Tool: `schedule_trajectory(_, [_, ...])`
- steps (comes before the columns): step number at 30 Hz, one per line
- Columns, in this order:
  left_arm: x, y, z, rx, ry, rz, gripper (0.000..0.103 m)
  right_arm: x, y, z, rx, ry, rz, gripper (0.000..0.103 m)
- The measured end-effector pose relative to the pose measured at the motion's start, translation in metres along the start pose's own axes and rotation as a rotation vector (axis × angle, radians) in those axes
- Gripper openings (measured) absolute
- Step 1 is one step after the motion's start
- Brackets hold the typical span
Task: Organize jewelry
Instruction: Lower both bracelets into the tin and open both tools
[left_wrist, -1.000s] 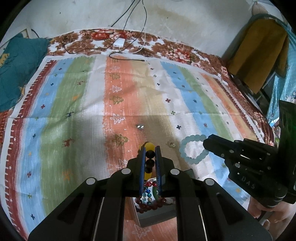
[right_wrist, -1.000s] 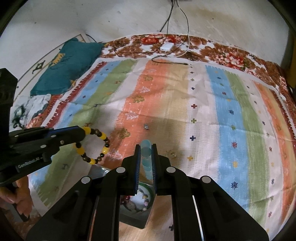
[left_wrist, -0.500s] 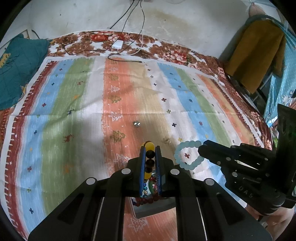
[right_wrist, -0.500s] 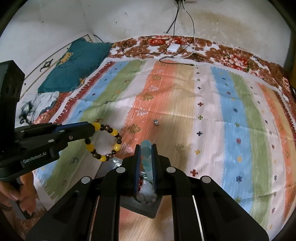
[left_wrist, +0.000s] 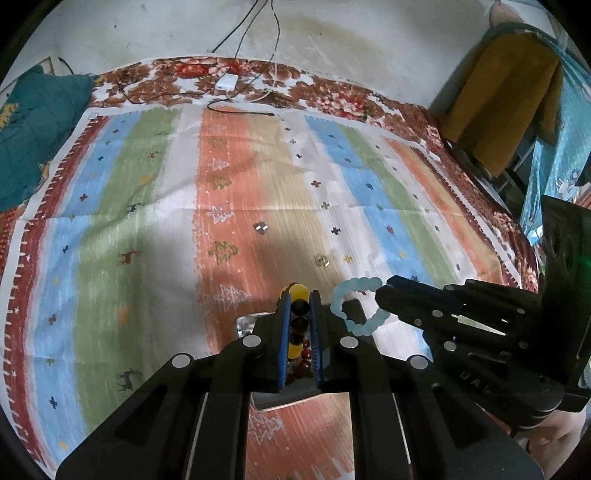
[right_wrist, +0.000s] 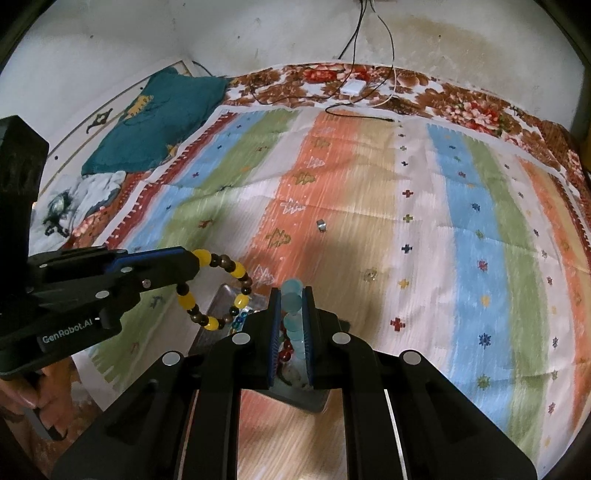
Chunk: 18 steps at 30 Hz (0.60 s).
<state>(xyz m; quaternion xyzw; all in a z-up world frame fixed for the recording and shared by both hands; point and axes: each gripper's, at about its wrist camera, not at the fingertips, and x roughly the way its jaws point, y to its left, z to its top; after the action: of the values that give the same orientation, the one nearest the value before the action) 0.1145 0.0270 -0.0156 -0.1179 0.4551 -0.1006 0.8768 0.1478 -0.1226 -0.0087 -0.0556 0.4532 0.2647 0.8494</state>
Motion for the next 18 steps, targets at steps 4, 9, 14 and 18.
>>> schedule_trajectory(4, [0.001, -0.004, -0.003, 0.001, 0.015, 0.009, 0.01, 0.002, 0.001, -0.004, -0.004, 0.014, 0.009, 0.013])
schedule_trajectory(9, [0.002, 0.002, -0.002, -0.017, 0.007, 0.049, 0.035, 0.003, -0.005, -0.002, -0.006, -0.002, -0.057, 0.044])
schedule_trajectory(14, [0.01, 0.019, 0.0, -0.07, 0.02, 0.078, 0.046, 0.009, -0.017, 0.0, 0.027, 0.008, -0.085, 0.048])
schedule_trajectory(18, [0.016, 0.027, 0.001, -0.099, 0.031, 0.087, 0.056, 0.015, -0.024, 0.002, 0.045, 0.023, -0.093, 0.052])
